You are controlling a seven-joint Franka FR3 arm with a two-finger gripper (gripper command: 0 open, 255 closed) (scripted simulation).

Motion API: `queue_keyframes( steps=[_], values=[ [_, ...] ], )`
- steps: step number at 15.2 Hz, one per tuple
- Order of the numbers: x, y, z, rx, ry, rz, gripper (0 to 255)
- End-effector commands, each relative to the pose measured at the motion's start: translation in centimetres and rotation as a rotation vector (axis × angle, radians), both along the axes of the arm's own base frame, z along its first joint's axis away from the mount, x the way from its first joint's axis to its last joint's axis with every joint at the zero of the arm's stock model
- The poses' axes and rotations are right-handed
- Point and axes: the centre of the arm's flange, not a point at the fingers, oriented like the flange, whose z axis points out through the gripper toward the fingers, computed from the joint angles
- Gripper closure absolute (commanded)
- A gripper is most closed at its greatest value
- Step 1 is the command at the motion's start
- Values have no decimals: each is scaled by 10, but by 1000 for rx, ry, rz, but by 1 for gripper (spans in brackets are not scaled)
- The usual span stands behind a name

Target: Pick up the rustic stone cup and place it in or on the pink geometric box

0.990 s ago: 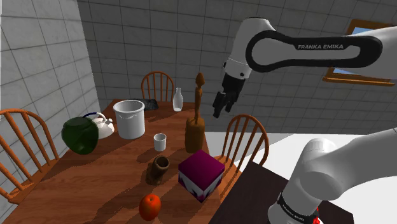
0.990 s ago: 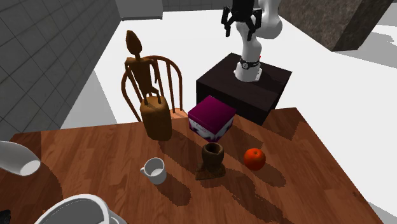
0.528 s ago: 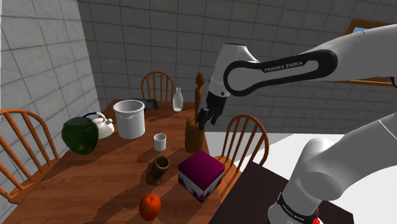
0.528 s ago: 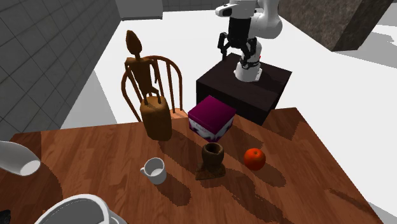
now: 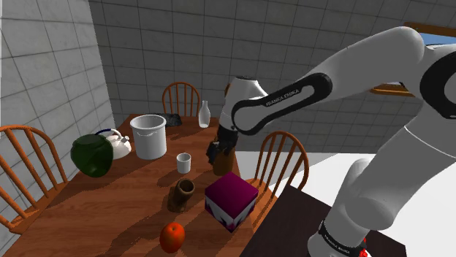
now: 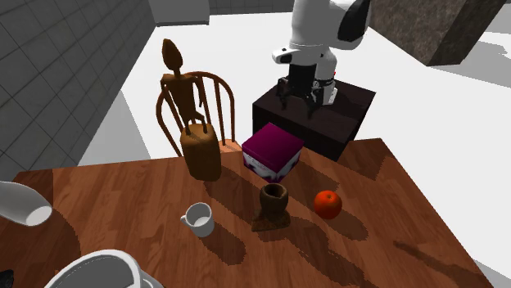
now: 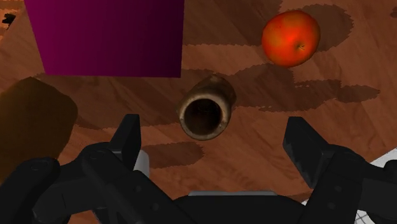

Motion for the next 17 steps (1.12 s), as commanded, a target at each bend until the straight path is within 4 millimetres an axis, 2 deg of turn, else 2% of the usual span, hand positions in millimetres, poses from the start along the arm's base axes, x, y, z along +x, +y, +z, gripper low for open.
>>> queue_keyframes(
  steps=[1, 17],
  values=[
    [13, 7, -21, 3, -6, -2, 0],
    [131, 59, -185, 26, -41, -14, 0]
  ],
)
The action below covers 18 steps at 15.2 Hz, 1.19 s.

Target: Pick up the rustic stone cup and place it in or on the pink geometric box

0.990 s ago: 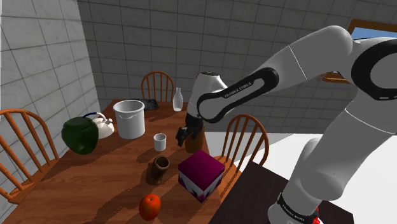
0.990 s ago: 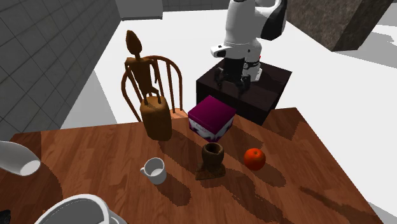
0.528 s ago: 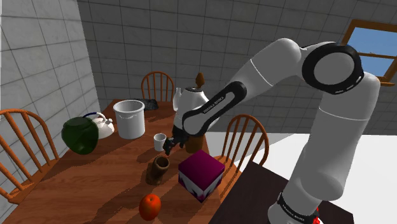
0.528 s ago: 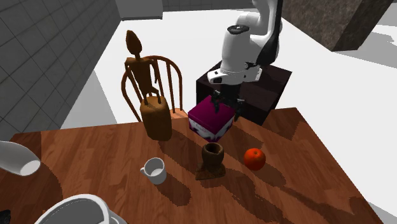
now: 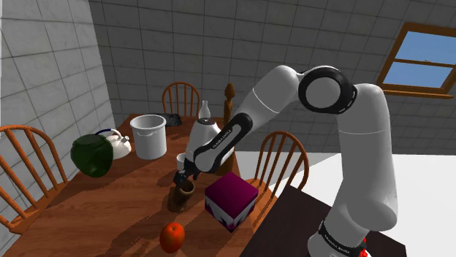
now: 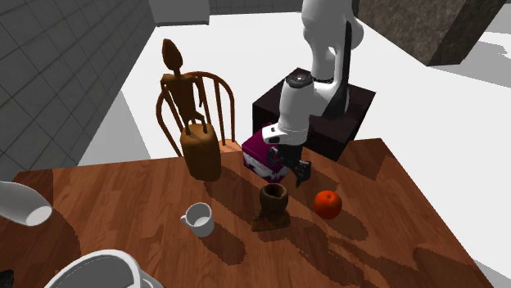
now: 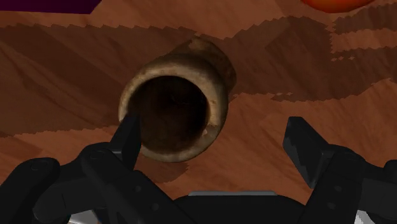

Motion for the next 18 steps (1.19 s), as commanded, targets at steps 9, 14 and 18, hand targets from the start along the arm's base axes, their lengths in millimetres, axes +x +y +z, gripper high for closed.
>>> queue_keyframes(
  steps=[9, 14, 18],
  values=[
    [36, 17, -65, 5, -8, -3, 0],
    [37, 18, -73, 5, -8, -3, 0],
    [37, 18, -73, 5, -8, -3, 0]
  ],
)
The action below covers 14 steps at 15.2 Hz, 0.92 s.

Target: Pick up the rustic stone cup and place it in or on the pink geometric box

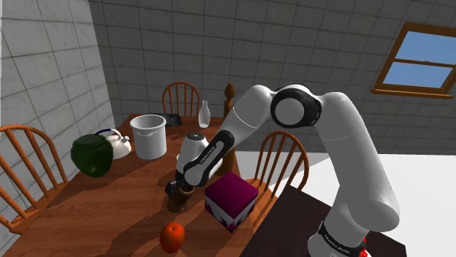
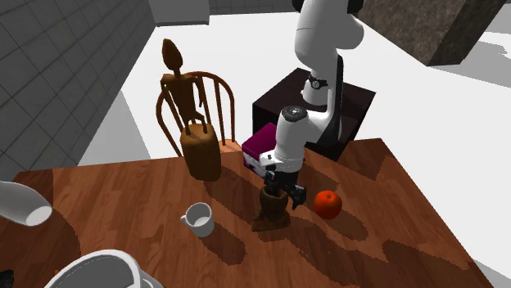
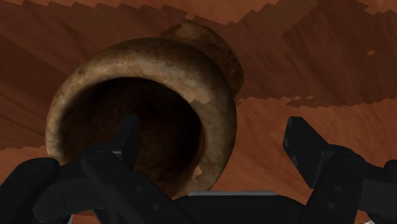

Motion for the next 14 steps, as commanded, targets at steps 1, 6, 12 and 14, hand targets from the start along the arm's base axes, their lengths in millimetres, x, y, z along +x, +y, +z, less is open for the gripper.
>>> queue_keyframes(
  steps=[1, 6, 12, 14],
  values=[
    [0, 0, 0, 0, 0, 0, 255],
    [0, 0, 0, 0, 0, 0, 255],
    [0, 0, 11, 0, 0, 0, 255],
    [0, 0, 21, 0, 0, 0, 255]
  ],
)
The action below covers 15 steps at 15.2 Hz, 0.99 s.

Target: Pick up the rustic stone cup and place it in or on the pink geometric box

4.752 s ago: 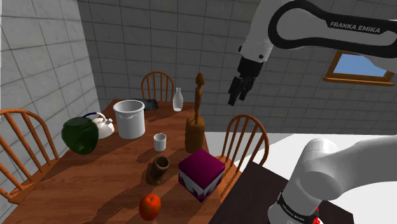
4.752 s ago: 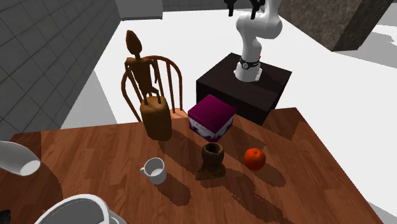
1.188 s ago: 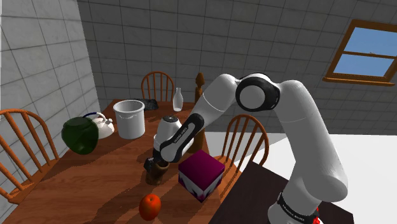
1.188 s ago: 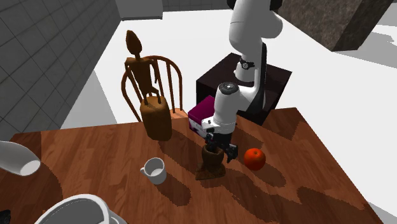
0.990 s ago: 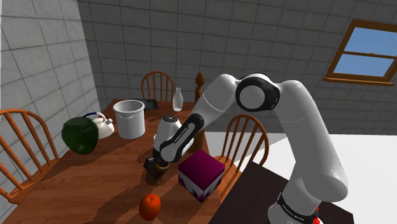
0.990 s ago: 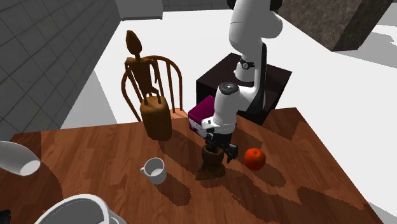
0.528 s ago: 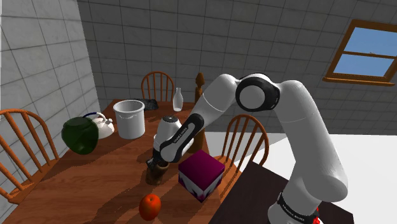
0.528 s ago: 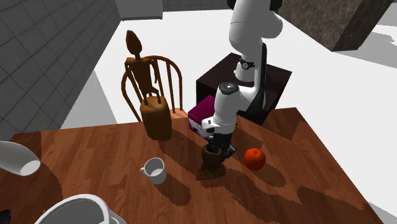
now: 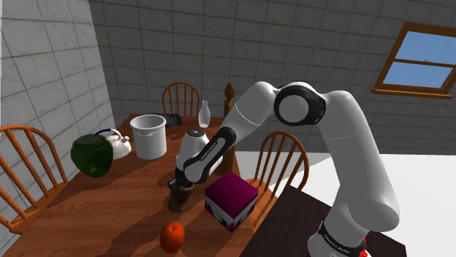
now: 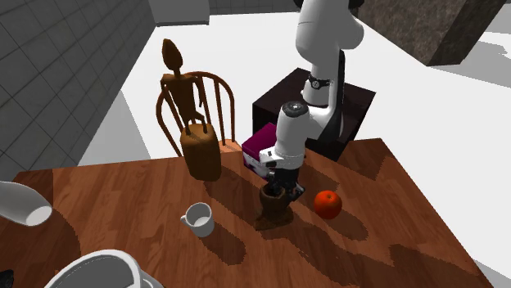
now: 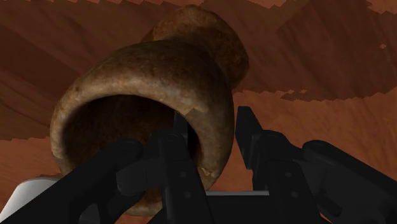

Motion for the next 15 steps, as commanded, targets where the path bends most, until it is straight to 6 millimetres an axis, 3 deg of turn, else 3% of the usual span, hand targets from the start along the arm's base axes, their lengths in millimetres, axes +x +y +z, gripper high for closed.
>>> queue_keyframes(
  steps=[1, 15],
  values=[
    [0, 0, 11, 0, -1, 0, 255],
    [0, 0, 85, 0, -1, 0, 255]
  ],
)
